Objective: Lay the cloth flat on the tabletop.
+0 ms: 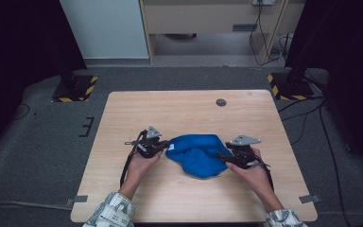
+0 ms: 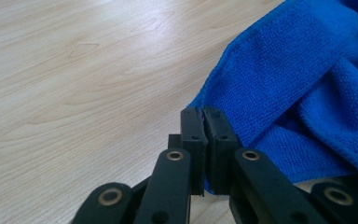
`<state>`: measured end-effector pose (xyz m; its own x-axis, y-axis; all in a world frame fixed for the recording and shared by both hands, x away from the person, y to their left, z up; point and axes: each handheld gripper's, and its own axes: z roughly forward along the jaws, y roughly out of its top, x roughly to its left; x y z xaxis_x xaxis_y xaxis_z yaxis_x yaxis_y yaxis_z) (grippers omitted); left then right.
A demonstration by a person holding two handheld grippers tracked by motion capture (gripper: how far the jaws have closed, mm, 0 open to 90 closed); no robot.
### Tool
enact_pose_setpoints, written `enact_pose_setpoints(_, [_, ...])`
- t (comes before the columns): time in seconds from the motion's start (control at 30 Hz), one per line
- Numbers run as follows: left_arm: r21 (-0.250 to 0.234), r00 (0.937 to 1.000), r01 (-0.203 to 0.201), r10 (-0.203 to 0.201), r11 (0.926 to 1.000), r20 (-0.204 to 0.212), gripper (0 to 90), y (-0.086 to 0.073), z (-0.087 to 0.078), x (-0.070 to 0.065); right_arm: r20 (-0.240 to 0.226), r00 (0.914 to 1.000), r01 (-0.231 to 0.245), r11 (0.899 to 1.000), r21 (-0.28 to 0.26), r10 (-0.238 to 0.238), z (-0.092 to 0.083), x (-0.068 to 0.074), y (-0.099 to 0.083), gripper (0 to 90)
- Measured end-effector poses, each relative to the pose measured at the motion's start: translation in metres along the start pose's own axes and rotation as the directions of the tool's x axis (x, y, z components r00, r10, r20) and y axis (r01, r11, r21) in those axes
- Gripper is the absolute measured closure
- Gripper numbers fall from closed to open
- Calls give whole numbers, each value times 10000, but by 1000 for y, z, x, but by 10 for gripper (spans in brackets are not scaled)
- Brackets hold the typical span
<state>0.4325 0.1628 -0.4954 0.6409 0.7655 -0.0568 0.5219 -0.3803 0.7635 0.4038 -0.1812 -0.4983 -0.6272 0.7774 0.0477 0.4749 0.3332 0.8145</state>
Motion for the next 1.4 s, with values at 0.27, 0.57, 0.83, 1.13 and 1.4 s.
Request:
enact_pose_setpoints(0.27, [-234,9999,148,-149,9996,-42,870,1,-4,3,549,9984,-104,9997,210,93,0,-8,-4,809])
enact_pose_setpoints(0.57, [-338,9998,78,-84,9994,-170,869,1,-5,4,508,9970,-574,9977,-353,592,-14,-19,-2,878])
enact_pose_setpoints(0.83, [-761,9999,44,-54,9971,-134,870,15,-18,4,221,9964,-802,9942,-721,820,-28,-27,11,879])
enact_pose_setpoints(1.13, [-1248,9996,-22,-12,9922,-268,870,39,-32,6,147,9970,-747,9922,-1001,765,-41,-31,30,879])
enact_pose_setpoints(1.4, [-1390,9990,-142,82,9902,-435,871,54,-43,6,163,9977,-628,9904,-1234,652,-49,-32,46,878])
